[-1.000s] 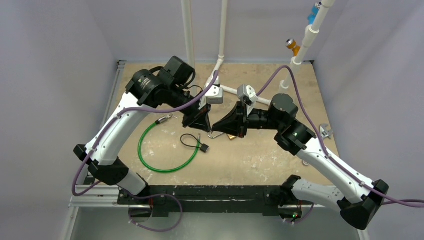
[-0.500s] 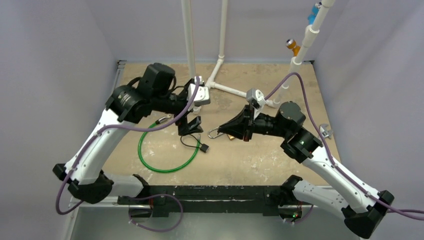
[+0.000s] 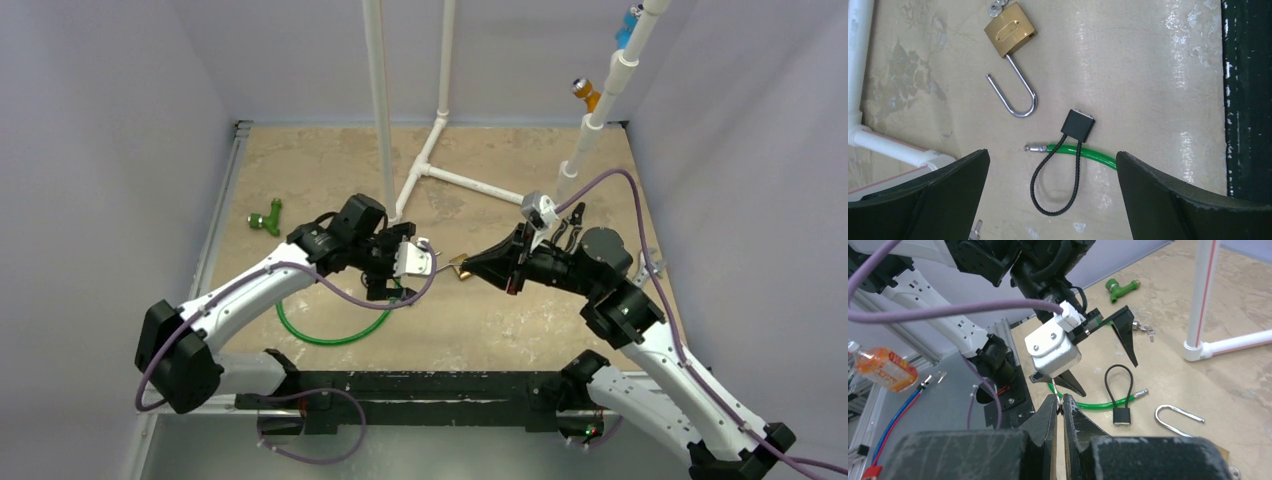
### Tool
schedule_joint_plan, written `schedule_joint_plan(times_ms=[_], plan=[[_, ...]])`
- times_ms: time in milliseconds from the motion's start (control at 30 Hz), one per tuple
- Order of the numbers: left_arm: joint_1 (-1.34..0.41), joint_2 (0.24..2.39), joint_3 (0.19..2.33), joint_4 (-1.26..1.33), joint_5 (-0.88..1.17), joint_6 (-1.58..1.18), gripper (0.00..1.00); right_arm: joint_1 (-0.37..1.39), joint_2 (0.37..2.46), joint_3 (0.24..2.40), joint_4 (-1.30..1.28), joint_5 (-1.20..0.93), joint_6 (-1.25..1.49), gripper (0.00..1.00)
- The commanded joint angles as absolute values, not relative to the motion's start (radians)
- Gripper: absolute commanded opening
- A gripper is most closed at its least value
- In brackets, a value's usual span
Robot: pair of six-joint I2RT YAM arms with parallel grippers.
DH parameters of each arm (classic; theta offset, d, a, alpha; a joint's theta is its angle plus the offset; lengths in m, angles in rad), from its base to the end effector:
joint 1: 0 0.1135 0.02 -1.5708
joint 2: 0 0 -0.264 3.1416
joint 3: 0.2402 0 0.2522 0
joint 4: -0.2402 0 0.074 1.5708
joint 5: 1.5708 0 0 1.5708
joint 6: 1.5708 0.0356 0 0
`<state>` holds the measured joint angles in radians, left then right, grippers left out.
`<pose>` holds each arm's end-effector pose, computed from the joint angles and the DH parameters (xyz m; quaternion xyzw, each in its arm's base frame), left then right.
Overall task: Unlock with the key
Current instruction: Pick up the lock from the center of the board.
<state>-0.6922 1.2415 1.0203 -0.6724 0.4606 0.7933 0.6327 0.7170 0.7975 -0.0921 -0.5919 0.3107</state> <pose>0.1848 -0.1737 0.2856 0.6769 0.6252 -0.1987 0.3339 0.1204 0.1129 0.3653 -0.3114 0.6386 0.4903 0.5048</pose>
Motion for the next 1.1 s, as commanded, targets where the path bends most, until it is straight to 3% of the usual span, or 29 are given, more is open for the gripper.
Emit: schedule_joint_plan(times_ms=[0,367,667,800,1067], plan=[[-0.689,1.321,1.005,-0.542,0.572,0.983,1.00,0.599,0.646,0.767,-0.113,-0.518,0.366,0.00],[-0.689,1.512,0.967,-0.655,0.607,1.413,0.96,0.578,0.523,0.758,-0.229,-0.320,0.414,0.00],[-0.701,1.802,1.261,-0.933,0.570,1.433,0.81,0.576,0.497,0.808,-0.264,-0.262,0.413,0.00],[-0.726,1.843,1.285,-0.955,0.518,1.446,0.76,0.575,0.492,0.826,-0.282,-0.239,0.410,0.00],[-0.775,1.794,1.183,-0.855,0.447,1.408,0.75,0.575,0.502,0.849,-0.295,-0.224,0.393,0.00]])
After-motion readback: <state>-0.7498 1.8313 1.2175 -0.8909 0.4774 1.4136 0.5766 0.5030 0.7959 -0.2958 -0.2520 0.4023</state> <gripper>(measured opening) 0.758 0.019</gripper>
